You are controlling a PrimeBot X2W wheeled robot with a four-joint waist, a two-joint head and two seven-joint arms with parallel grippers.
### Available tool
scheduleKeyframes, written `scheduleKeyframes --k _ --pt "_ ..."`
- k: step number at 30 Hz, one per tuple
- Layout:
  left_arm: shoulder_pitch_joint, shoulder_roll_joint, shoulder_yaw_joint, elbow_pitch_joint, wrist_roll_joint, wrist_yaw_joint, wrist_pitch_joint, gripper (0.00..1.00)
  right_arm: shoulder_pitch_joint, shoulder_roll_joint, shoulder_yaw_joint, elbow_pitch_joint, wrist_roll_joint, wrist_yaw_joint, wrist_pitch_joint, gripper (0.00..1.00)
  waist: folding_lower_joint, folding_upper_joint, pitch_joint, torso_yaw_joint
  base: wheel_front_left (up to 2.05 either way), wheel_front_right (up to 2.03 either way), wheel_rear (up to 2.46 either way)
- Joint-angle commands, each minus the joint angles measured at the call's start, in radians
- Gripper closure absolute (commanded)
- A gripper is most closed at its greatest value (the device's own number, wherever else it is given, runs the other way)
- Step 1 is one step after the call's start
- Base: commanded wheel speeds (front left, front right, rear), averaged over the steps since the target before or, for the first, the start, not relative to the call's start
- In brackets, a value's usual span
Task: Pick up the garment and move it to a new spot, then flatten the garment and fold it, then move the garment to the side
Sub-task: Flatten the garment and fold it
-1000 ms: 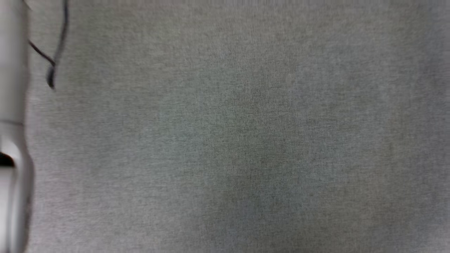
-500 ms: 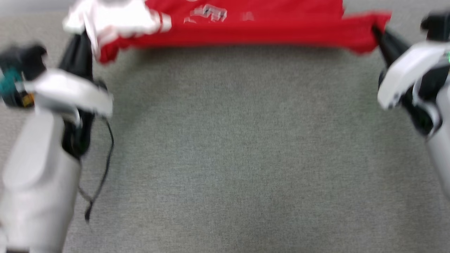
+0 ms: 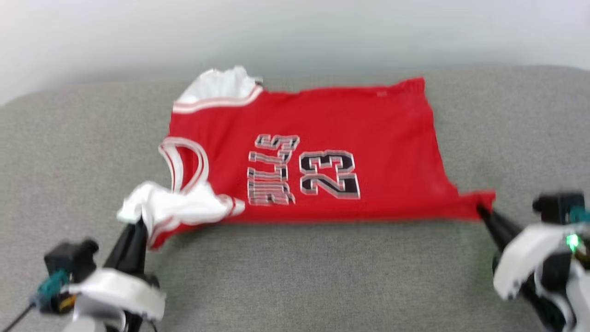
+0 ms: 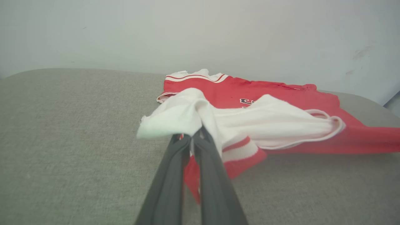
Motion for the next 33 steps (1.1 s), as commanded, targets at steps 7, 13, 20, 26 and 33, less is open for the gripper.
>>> scheduleKeyframes --k 7,13,20,26,33 --pt "0.254 0.029 0.017 -0.194 -0.044 0.089 0.079 1.0 0.351 0.082 -0.19 -0.288 -0.081 -0.003 0.129 1.0 0.0003 -0.0001 -0.074 0.008 0.0 0.0 0.0" --pt "0.357 0.047 0.021 -0.319 -0.066 0.134 0.143 1.0 0.524 0.173 -0.277 -0.497 -0.128 -0.003 0.262 1.0 0.0003 -0.0001 -0.075 0.011 0.0 0.0 0.0" --pt "0.299 0.062 0.001 -0.333 -0.07 0.12 0.191 1.0 0.486 0.201 -0.305 -0.531 -0.166 -0.003 0.361 1.0 0.0003 -0.0001 -0.036 0.013 0.0 0.0 0.0" --pt "0.176 0.067 -0.035 -0.268 -0.055 0.07 0.217 1.0 0.383 0.203 -0.3 -0.456 -0.189 -0.003 0.373 1.0 0.0003 -0.0001 0.018 0.034 0.0 0.0 0.0" --pt "0.057 0.047 -0.072 -0.168 -0.043 0.019 0.217 1.0 0.266 0.188 -0.256 -0.367 -0.184 -0.002 0.342 1.0 0.0003 -0.0001 0.103 0.043 0.0 0.0 0.0"
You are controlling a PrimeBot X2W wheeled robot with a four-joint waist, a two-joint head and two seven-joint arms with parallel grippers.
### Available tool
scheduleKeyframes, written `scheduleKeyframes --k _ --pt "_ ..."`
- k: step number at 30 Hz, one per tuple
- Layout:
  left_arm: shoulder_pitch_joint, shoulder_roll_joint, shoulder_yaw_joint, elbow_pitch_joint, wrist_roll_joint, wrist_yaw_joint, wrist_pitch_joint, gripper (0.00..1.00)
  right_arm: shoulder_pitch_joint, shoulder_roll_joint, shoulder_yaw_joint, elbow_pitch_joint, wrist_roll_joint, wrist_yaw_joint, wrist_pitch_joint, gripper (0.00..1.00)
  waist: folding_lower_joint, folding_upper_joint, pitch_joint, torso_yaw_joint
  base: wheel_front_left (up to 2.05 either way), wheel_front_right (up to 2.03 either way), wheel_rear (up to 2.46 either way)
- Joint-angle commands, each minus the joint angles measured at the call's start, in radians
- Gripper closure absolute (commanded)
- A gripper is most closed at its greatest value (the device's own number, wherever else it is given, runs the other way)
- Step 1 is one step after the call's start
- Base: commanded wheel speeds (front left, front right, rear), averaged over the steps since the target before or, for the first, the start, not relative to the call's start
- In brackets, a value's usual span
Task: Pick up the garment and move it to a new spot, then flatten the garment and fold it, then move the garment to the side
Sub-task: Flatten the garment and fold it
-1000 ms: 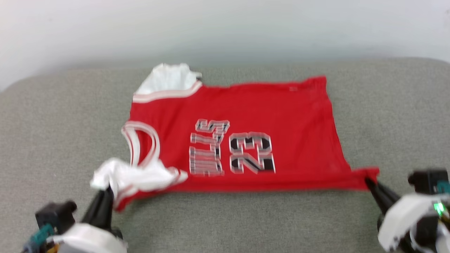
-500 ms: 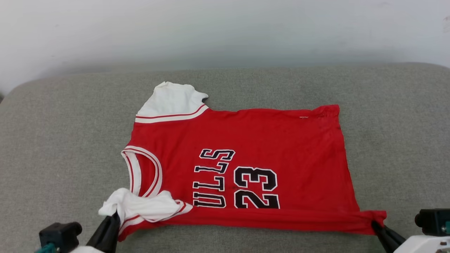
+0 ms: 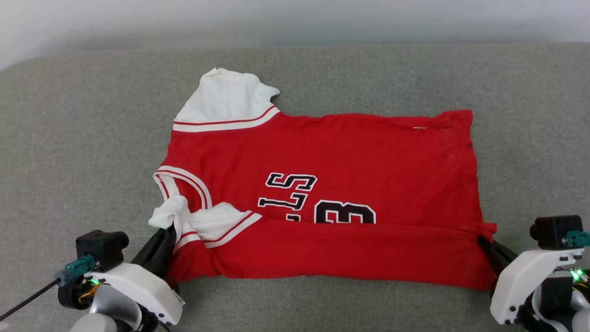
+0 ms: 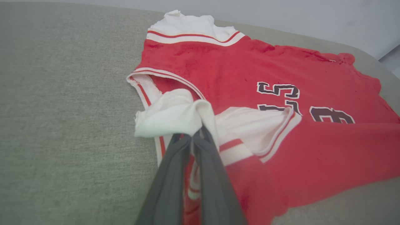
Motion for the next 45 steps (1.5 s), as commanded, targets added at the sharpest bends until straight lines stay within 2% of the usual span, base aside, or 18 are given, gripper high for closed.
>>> scheduleKeyframes --k 1,6,7,8,9,10,11,16,20,23,26,28,29,34,41,45 --pt "-0.033 -0.006 -0.001 0.026 0.006 -0.01 -0.012 1.0 -0.033 -0.004 0.009 0.026 0.008 -0.001 -0.019 1.0 -0.0001 -0.0001 0.041 0.006 0.0 0.0 0.0" --pt "-0.076 -0.026 -0.02 0.108 -0.008 -0.036 -0.007 1.0 -0.087 -0.012 0.05 0.118 0.001 -0.001 -0.074 1.0 -0.0001 -0.0001 0.076 0.002 0.0 0.0 0.0" --pt "-0.081 -0.029 -0.021 0.124 -0.01 -0.041 -0.009 0.83 -0.088 -0.013 0.062 0.141 0.003 -0.001 -0.082 0.98 -0.0001 -0.0001 0.077 0.002 0.0 0.0 0.0" --pt "-0.081 -0.036 -0.025 0.141 -0.022 -0.048 -0.003 0.61 -0.09 -0.015 0.069 0.162 0.003 -0.001 -0.095 0.75 -0.0001 -0.0001 0.078 0.002 0.0 0.0 0.0" --pt "-0.083 -0.04 -0.029 0.155 -0.026 -0.052 -0.001 0.38 -0.096 -0.019 0.076 0.177 -0.001 -0.002 -0.114 0.21 -0.0001 -0.0001 0.079 0.003 0.0 0.0 0.0" --pt "-0.089 -0.042 -0.029 0.167 -0.024 -0.057 -0.007 0.04 -0.099 -0.021 0.086 0.194 0.002 -0.002 -0.129 0.0 -0.0001 -0.0001 0.078 0.004 0.0 0.0 0.0" --pt "-0.09 -0.05 -0.028 0.179 -0.032 -0.059 -0.009 0.0 -0.097 -0.022 0.092 0.21 0.007 -0.002 -0.139 0.0 -0.0001 -0.0001 0.075 0.006 0.0 0.0 0.0" --pt "-0.08 -0.057 -0.019 0.211 -0.05 -0.063 -0.026 0.0 -0.058 -0.025 0.075 0.236 0.015 -0.002 -0.225 0.0 -0.0001 -0.0001 0.039 0.017 0.0 0.0 0.0" --pt "-0.077 -0.038 -0.001 0.207 -0.067 -0.056 -0.017 0.0 -0.028 -0.007 0.043 0.171 0.006 -0.001 -0.336 0.0 -0.0001 -0.0001 -0.017 0.02 0.0 0.0 0.0" --pt "-0.07 -0.019 0.008 0.197 -0.075 -0.05 0.003 0.0 -0.007 0.002 0.033 0.142 -0.002 -0.001 -0.374 0.0 -0.0001 -0.0001 -0.039 0.015 0.0 0.0 0.0" --pt "-0.047 0.065 0.033 0.116 -0.097 -0.014 0.114 0.0 0.031 0.03 -0.002 0.016 -0.064 -0.001 -0.487 0.0 -0.0001 -0.0001 -0.085 -0.003 0.0 0.0 0.0" --pt "-0.043 0.08 0.038 0.095 -0.102 -0.009 0.137 0.0 0.038 0.037 -0.004 -0.008 -0.073 -0.001 -0.497 0.0 -0.0001 -0.0001 -0.09 -0.007 0.0 0.0 0.0" --pt "-0.036 0.113 0.043 0.055 -0.109 0.003 0.187 0.0 0.051 0.051 -0.01 -0.05 -0.09 -0.001 -0.508 0.0 -0.0001 -0.0001 -0.097 -0.013 0.0 0.0 0.0" --pt "-0.022 0.195 0.054 -0.066 -0.154 0.034 0.348 0.0 0.074 0.076 -0.012 -0.147 -0.13 -0.001 -0.492 0.0 -0.0001 -0.0001 -0.11 -0.033 0.0 0.0 0.0" --pt "0.032 0.251 0.042 -0.163 -0.231 0.095 0.55 0.0 0.098 0.099 -0.002 -0.23 -0.15 -0.001 -0.466 0.0 -0.0001 -0.0001 -0.117 -0.069 0.0 0.0 0.0" --pt "0.074 0.25 0.028 -0.169 -0.272 0.133 0.625 0.0 0.101 0.103 0.011 -0.254 -0.156 -0.001 -0.462 0.0 -0.0001 -0.0001 -0.111 -0.098 0.0 0.0 0.0"
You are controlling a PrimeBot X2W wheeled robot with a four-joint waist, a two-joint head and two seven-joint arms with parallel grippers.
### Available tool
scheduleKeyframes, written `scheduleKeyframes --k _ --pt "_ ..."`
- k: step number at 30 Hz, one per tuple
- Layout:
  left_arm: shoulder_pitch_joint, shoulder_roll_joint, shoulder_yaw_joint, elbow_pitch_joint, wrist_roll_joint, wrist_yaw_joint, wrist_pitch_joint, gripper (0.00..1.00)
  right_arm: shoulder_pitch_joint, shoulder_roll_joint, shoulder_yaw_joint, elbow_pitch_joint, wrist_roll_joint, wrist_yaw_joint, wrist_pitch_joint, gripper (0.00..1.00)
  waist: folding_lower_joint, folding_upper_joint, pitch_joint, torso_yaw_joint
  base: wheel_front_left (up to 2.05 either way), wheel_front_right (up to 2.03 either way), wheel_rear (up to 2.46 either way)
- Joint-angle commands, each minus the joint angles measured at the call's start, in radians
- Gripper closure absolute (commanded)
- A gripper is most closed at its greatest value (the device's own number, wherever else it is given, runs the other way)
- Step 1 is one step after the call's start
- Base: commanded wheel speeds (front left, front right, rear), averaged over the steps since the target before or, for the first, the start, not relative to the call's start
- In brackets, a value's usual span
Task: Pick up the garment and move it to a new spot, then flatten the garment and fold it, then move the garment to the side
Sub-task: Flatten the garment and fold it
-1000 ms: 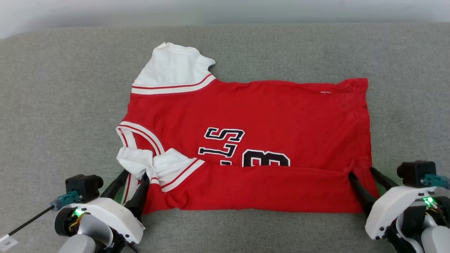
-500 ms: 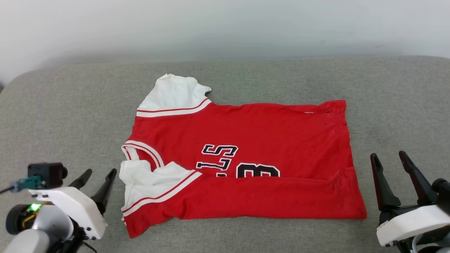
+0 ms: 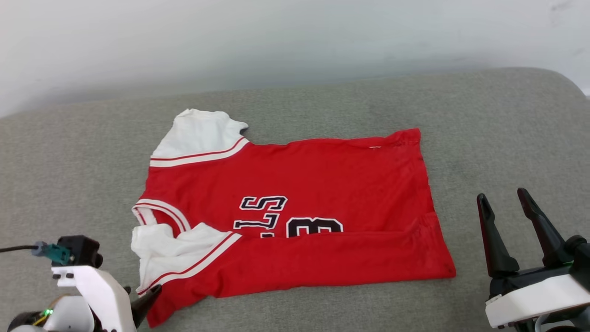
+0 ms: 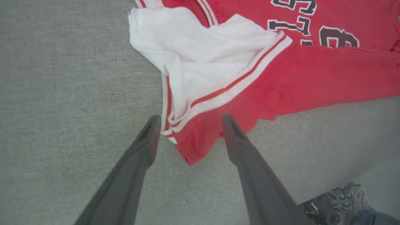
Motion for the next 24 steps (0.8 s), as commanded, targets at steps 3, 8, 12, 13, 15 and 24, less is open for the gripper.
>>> scheduleKeyframes --k 3,8,12,13,15,24 --pt "0.021 -0.009 -0.012 0.028 -0.012 0.016 0.024 0.0 0.0 0.008 0.016 -0.007 -0.002 -0.001 0.002 0.0 0.0 0.0 0.018 -0.029 0.0 0.0 0.0" --pt "-0.032 -0.058 -0.032 0.134 -0.025 0.007 0.026 0.0 -0.035 0.001 0.025 -0.012 0.013 -0.001 0.003 0.0 0.0 0.0 0.077 -0.047 0.0 0.0 0.0" --pt "-0.033 -0.097 -0.083 0.211 -0.053 -0.003 0.084 0.0 -0.043 -0.009 0.025 -0.005 0.02 -0.001 0.011 0.0 0.0 0.0 0.091 -0.049 0.0 0.0 0.0" --pt "-0.028 -0.112 -0.095 0.223 -0.068 -0.008 0.104 0.45 -0.045 -0.01 0.025 -0.005 0.022 -0.001 0.011 0.0 0.0 0.0 0.092 -0.049 0.0 0.0 0.0" --pt "-0.028 -0.134 -0.103 0.233 -0.081 -0.022 0.099 0.94 -0.045 -0.016 0.024 -0.003 0.032 -0.001 0.022 0.0 0.0 0.0 0.092 -0.045 0.0 0.0 0.0" --pt "-0.09 -0.123 -0.056 0.213 -0.05 -0.022 0.016 1.0 -0.054 -0.086 -0.008 0.009 0.126 -0.001 0.135 0.0 0.0 0.0 0.089 0.008 0.0 0.0 0.0"
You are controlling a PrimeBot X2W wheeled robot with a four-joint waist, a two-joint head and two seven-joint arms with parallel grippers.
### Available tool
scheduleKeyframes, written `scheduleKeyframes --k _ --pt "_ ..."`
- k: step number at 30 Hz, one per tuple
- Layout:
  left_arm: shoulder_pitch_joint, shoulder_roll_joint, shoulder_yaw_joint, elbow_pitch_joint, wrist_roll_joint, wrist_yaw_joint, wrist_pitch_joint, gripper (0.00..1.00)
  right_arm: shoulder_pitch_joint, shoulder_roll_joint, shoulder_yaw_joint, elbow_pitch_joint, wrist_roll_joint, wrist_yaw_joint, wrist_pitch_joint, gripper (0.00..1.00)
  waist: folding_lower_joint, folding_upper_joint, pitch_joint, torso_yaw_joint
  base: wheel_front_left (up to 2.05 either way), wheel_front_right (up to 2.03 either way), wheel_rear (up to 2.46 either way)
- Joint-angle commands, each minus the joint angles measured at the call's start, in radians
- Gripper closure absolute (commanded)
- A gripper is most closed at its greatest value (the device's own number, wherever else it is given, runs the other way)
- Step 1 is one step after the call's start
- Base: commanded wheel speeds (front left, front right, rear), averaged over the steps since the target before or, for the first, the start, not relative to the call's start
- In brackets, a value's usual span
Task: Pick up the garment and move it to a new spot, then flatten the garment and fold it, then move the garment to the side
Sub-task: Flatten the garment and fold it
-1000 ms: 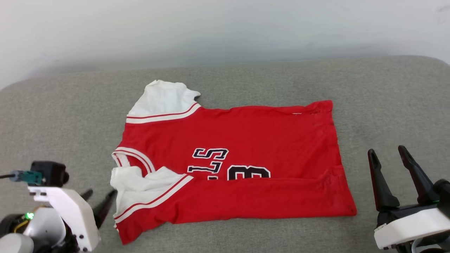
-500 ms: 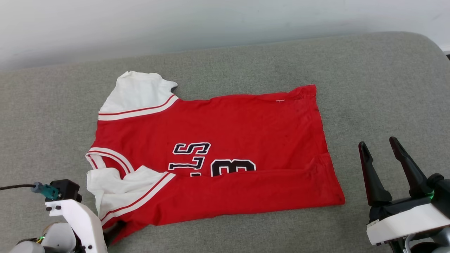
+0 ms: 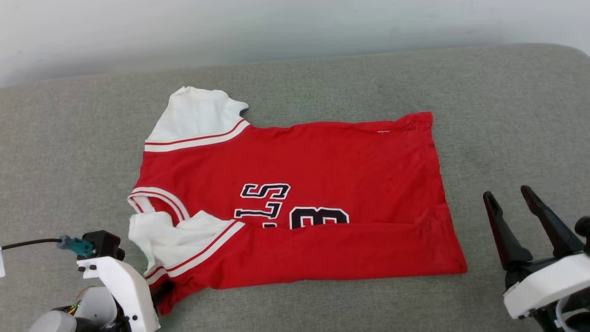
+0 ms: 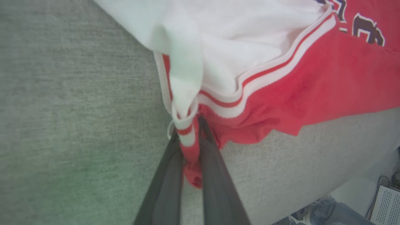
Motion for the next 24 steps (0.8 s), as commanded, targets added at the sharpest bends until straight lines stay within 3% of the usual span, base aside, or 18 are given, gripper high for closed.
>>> scheduleKeyframes --k 1,6,11,15,18,24 --pt "-0.011 -0.007 0.0 0.001 0.008 0.008 -0.017 1.0 -0.021 -0.025 -0.002 0.012 0.029 -0.001 0.047 0.0 0.0 0.0 0.005 0.014 0.0 0.0 0.0" --pt "-0.035 0.004 0.025 -0.089 0.047 0.031 -0.067 1.0 -0.055 -0.088 -0.019 0.059 0.134 -0.001 0.247 0.0 0.0 0.0 0.027 0.046 0.0 0.0 0.0" --pt "-0.056 0.017 0.034 -0.185 0.088 0.056 -0.097 1.0 -0.082 -0.147 -0.037 0.097 0.189 -0.001 0.514 0.0 0.0 0.0 0.074 0.081 0.0 0.0 0.0" --pt "-0.067 0.017 0.029 -0.247 0.114 0.072 -0.106 1.0 -0.096 -0.15 -0.052 0.113 0.215 -0.001 0.687 0.0 0.0 0.0 0.114 0.104 0.0 0.0 0.0" --pt "-0.073 0.015 0.022 -0.279 0.13 0.079 -0.111 1.0 -0.1 -0.132 -0.044 0.122 0.221 -0.001 0.755 0.0 0.0 0.0 0.142 0.118 0.0 0.0 0.0" --pt "-0.053 0.001 0.001 -0.292 0.13 0.089 -0.109 1.0 -0.089 -0.077 0.02 0.197 0.239 0.0 0.794 0.0 0.0 0.0 0.161 0.127 0.0 0.0 0.0"
